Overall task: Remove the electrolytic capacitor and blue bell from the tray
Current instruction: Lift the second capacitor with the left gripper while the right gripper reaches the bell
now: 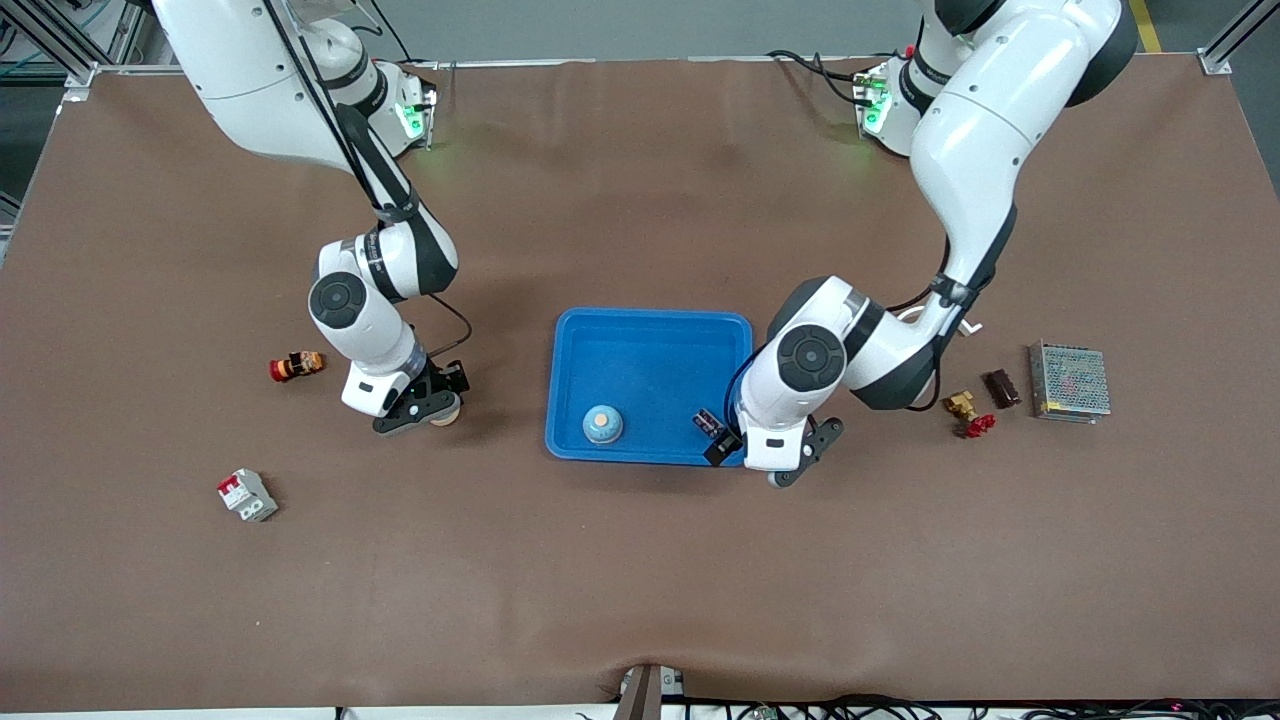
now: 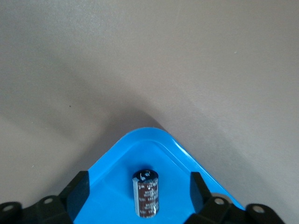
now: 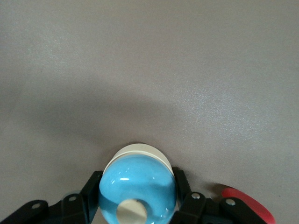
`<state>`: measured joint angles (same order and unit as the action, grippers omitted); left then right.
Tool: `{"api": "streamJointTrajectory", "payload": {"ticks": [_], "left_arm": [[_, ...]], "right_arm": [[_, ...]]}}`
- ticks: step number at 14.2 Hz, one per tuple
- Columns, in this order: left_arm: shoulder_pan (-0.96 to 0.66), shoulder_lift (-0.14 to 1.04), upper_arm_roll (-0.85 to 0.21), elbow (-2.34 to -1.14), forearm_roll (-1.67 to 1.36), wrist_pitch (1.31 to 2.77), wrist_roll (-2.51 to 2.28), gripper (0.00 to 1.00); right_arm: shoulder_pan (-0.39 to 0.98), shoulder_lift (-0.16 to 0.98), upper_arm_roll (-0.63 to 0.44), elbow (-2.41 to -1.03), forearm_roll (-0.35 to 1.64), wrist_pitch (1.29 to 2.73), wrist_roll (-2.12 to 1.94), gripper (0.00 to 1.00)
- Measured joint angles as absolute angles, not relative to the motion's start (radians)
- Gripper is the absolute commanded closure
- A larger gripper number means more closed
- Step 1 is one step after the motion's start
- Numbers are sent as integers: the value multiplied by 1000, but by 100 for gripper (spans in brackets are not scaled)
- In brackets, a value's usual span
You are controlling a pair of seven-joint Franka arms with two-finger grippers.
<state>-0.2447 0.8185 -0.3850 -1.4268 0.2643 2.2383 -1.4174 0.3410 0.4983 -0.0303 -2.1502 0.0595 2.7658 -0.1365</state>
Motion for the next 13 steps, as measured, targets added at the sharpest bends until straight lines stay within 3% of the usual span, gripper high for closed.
{"api": "streamJointTrajectory", "payload": {"ticks": [1,3,9,13], "left_arm": [[-262,823,-369,-1425,264,2247,-1423,9],[-281,835,-360,-1422,264,2278,-1454,11],[-307,854,-359,-1420,264,2306,-1473,28],[-323,855,-359,-1420,264,2305,-1487,36]], "right_arm": [[341,498,-30,-2150,60,2766,-137,44],[341,498,-30,-2150,60,2766,-137,0],[334,498,-34,-2125,60,2736,-136,0],[331,473,-35,-1989,62,2446,-121,0]]}}
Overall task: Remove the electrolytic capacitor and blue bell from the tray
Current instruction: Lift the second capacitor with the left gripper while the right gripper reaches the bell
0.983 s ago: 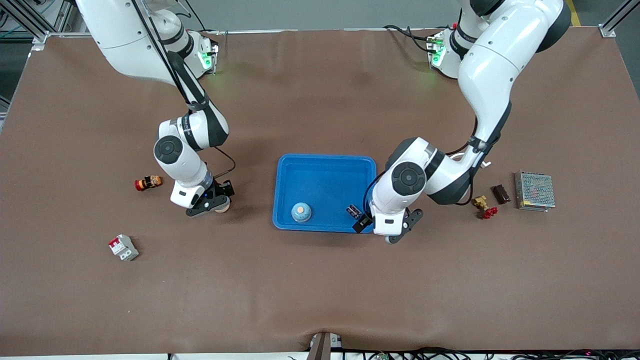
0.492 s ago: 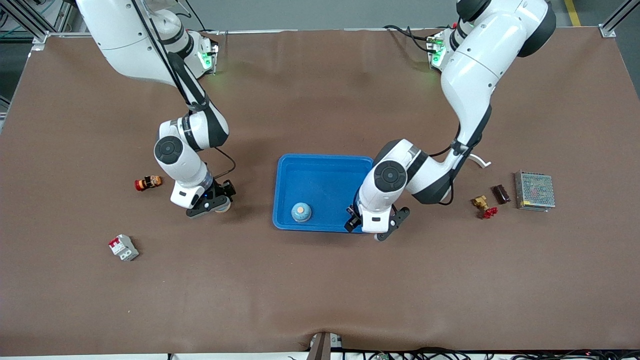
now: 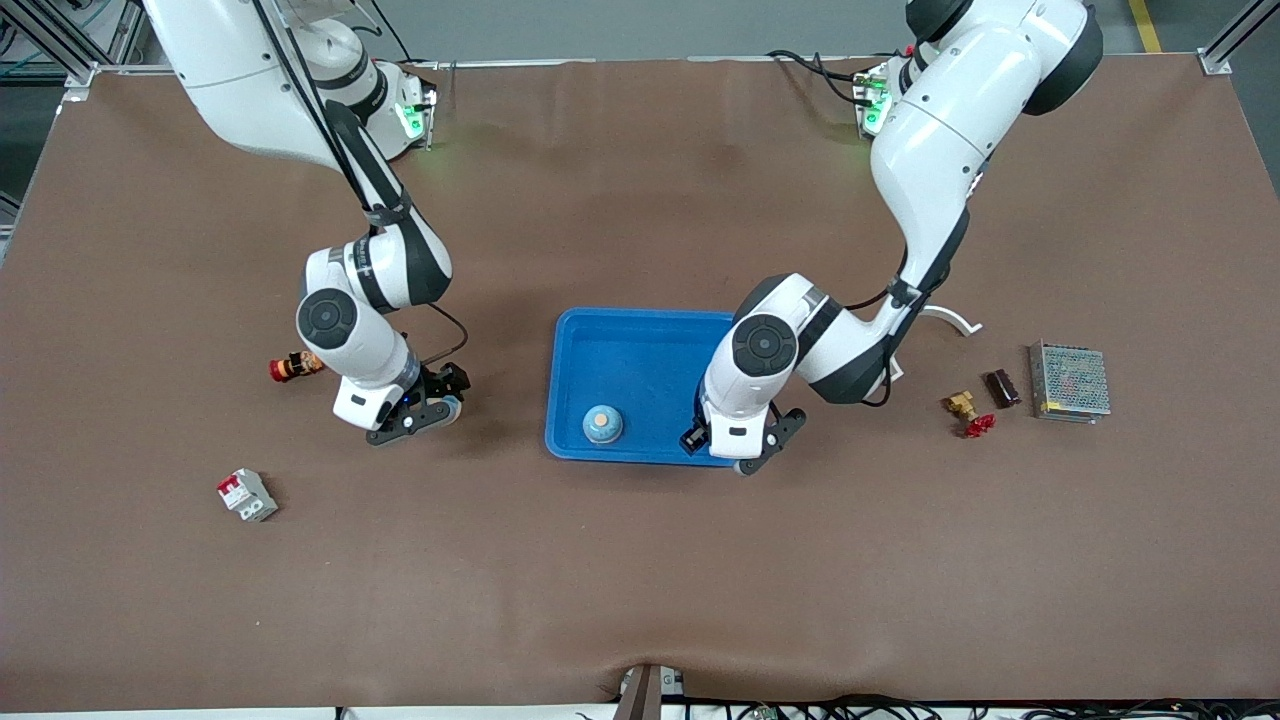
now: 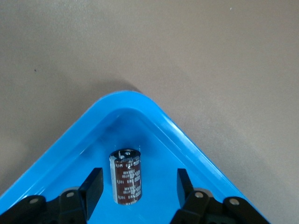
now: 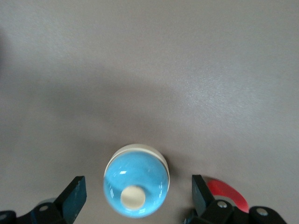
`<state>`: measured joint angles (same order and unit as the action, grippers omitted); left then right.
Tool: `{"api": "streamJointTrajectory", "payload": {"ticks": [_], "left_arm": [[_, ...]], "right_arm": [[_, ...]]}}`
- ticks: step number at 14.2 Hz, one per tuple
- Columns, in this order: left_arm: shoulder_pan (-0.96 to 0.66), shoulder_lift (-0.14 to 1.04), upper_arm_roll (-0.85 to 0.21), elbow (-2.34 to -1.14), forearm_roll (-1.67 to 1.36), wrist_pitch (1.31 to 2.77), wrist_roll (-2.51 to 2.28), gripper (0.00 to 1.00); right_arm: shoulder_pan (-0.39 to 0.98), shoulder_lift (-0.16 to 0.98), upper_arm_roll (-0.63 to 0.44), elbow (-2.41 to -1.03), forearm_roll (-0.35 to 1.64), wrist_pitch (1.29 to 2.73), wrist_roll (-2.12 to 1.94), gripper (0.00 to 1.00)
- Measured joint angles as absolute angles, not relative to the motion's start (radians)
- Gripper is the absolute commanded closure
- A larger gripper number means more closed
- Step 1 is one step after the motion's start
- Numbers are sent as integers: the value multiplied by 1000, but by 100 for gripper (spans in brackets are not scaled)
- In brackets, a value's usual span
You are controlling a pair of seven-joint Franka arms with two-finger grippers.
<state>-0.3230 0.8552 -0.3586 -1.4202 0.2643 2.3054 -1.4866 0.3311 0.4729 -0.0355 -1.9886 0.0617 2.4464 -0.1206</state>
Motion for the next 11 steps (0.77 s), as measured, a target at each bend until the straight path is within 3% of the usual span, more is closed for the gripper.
{"api": "streamJointTrajectory", "payload": {"ticks": [3,7,9,11], "left_arm": [[-332,860,-358,-1421,264,2298,-1490,38],[-338,878,-356,-1422,264,2282,-1491,40],[-338,882,-356,-1422,264,2267,-1491,52],[-338,884,-355,-1422,264,2263,-1491,81]], "right_arm": [[322,445,-37,-1873,63,2263,-58,0],[331,442,-24,-1781,64,2170,116,0],[372,443,-17,-1760,64,2166,247,0],[432,443,-15,-1742,64,2167,381,0]]}}
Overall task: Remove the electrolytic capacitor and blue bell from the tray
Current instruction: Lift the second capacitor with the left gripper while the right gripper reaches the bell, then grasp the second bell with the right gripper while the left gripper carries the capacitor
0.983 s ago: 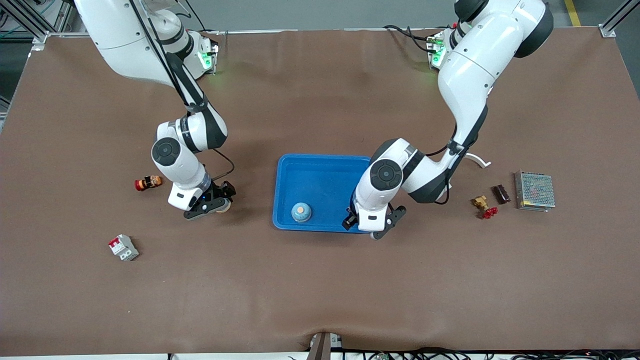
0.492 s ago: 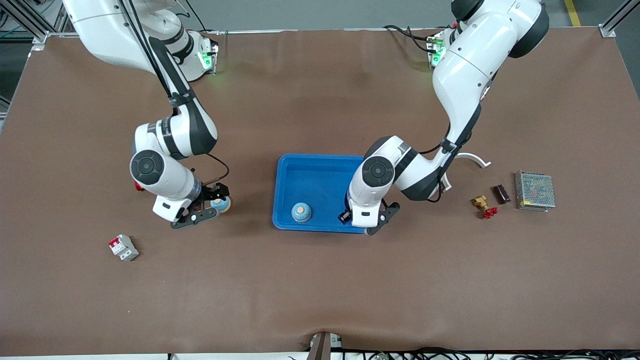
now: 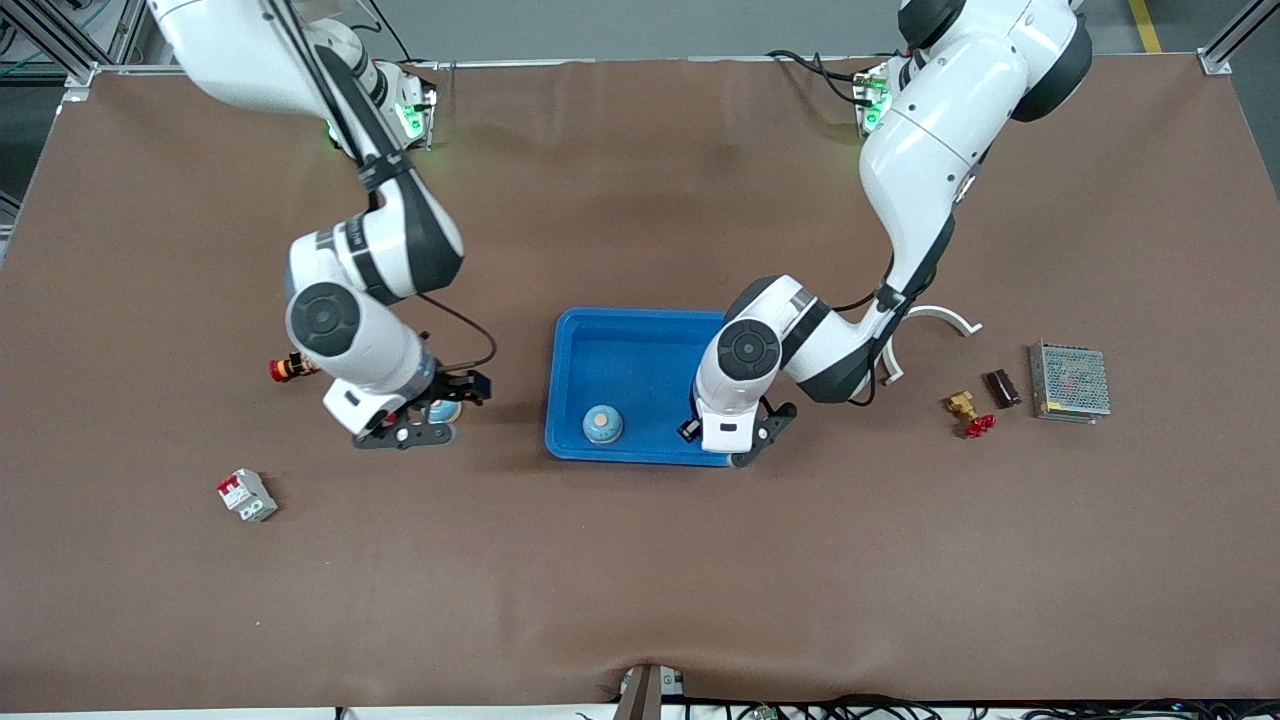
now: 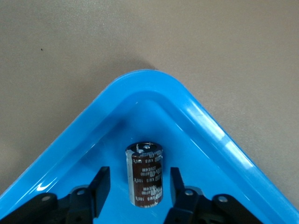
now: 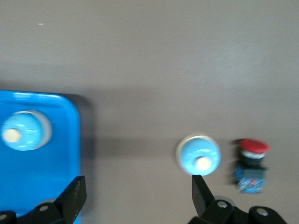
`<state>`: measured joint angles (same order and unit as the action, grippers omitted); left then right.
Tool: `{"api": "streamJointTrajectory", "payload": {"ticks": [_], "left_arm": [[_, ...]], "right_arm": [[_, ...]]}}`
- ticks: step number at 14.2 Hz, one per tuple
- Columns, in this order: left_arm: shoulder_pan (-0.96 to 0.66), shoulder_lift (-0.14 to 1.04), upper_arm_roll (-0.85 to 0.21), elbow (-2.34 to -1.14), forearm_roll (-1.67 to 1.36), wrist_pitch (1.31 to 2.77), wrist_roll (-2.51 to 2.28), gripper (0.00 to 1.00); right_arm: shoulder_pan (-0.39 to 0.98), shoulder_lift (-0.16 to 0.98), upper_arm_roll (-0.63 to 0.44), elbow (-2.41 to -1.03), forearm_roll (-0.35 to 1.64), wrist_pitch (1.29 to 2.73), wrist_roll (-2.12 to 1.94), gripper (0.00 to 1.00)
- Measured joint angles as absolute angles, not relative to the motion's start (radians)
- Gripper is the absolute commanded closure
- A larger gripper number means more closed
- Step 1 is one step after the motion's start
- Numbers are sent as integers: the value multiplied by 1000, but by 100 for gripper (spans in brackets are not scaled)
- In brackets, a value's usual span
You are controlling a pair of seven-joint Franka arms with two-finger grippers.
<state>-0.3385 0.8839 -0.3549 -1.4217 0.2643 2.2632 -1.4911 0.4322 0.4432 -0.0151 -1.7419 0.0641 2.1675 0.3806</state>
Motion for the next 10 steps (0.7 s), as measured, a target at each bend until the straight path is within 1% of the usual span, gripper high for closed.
{"api": "streamJointTrajectory", "payload": {"ticks": [1,3,6,8,10], "left_arm": [[-339,885,-355,-1422,264,2263,-1491,99],[-339,885,-355,-1421,264,2260,-1491,100],[-344,875,-357,-1408,264,2212,-1491,100],[-343,840,-358,-1391,264,2161,-1483,100],[-326,777,-355,-1380,264,2101,-1425,100]], "right_arm": [[462,444,-15,-1734,64,2169,442,0],[513,446,-14,-1719,64,2176,546,0],[563,461,-13,-1713,63,2245,690,0],[590,486,-13,-1709,63,2288,761,0],[615,526,-13,-1679,61,2309,822,0]]}}
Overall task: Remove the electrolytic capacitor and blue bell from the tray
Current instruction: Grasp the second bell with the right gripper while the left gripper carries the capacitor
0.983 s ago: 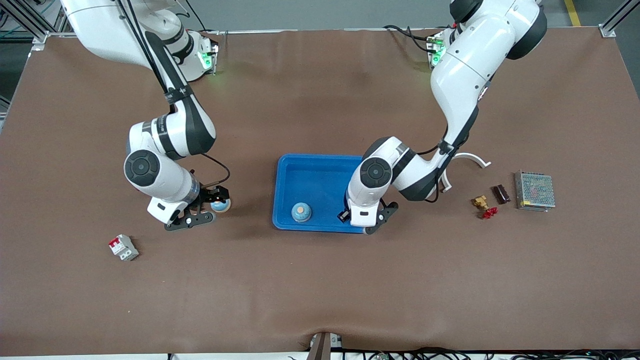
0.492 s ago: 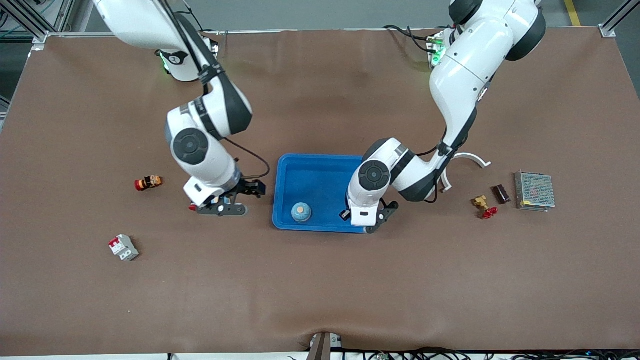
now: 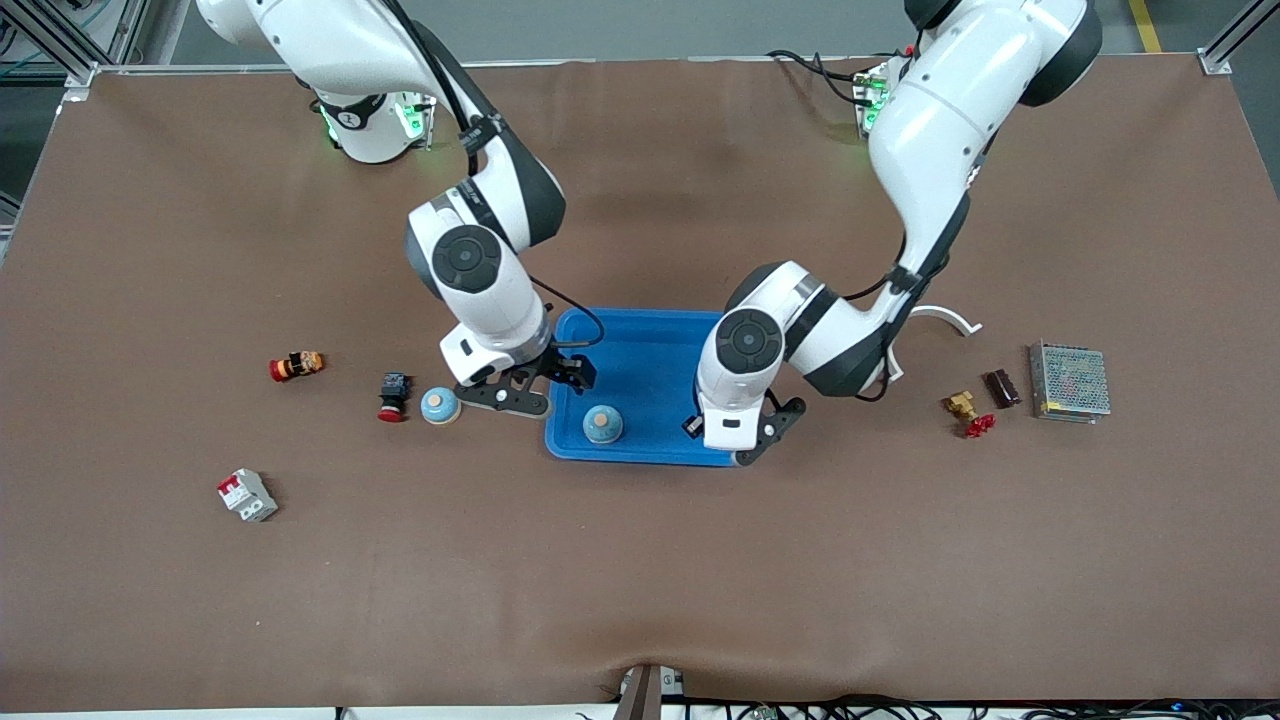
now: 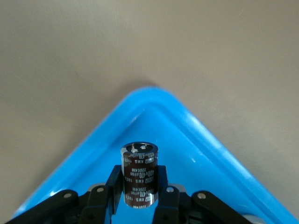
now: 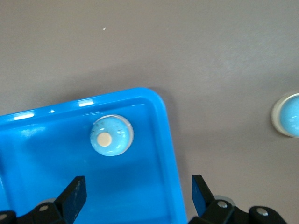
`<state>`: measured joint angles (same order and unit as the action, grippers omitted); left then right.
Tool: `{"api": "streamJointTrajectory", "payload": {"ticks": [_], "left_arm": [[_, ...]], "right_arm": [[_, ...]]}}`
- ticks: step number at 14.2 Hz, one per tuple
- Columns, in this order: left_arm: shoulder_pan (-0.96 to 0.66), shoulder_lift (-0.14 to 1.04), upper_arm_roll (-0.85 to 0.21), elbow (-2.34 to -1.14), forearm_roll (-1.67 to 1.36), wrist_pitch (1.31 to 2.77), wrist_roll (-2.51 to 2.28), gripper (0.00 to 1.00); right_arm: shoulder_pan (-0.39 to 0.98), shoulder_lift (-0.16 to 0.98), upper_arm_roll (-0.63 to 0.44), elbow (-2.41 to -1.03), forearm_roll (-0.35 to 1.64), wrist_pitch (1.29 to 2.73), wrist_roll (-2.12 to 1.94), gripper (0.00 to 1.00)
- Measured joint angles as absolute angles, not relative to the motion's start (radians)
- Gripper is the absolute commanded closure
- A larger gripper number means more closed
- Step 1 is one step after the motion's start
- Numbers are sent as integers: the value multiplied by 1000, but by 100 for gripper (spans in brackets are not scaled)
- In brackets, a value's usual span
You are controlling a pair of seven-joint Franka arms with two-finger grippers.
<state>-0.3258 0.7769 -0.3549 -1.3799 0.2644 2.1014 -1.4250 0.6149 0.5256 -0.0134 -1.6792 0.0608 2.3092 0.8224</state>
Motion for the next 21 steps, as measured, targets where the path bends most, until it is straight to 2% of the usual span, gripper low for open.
{"api": "streamJointTrajectory", "payload": {"ticks": [5,11,21], "left_arm": [[-186,666,-350,-1388,264,1928,-1145,100],[-21,662,-348,-1491,266,1915,-953,100],[136,660,-344,-1697,303,2132,-939,100]], "right_arm": [[649,623,-15,-1570,46,2310,893,0],[651,683,-20,-1508,28,2310,898,0],[670,771,-20,-1498,-36,2372,902,0]]}}
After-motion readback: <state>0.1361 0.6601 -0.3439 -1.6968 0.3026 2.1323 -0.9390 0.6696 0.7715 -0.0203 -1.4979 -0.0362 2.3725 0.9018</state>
